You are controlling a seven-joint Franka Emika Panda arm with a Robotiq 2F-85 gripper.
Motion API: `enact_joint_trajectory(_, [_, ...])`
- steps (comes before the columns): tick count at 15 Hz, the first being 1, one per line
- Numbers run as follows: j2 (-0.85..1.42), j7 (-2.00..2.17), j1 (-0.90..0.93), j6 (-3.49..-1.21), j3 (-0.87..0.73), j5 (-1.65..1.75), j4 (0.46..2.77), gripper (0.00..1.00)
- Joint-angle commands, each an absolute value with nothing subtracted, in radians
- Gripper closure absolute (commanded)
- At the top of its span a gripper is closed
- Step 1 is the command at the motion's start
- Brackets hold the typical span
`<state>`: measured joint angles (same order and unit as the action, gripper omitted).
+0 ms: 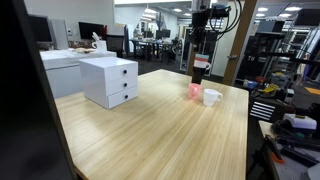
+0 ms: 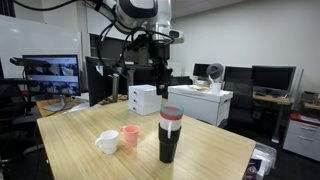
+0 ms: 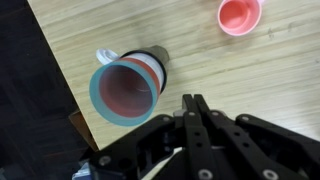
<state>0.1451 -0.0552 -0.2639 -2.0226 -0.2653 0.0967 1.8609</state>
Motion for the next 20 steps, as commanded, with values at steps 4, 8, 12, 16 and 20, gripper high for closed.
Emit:
enact_joint_trajectory(4, [0.132, -0.083, -0.26, -1.957, -0.259, 0.158, 1.837, 0.69])
enact_joint_trajectory(8, [0.132, -0.101, -0.273, -1.986, -0.264, 0.133, 1.848, 0.43])
enact_joint_trajectory(12, [0.139, -0.112, -0.296, -2.004, -0.278, 0.105, 1.858, 0.13])
enact_joint_trajectory(16, [0.157, -0.108, -0.315, -2.005, -0.292, 0.092, 1.857, 0.0])
enact_joint_trajectory(20, [0.169, -0.107, -0.325, -2.002, -0.294, 0.089, 1.865, 0.06])
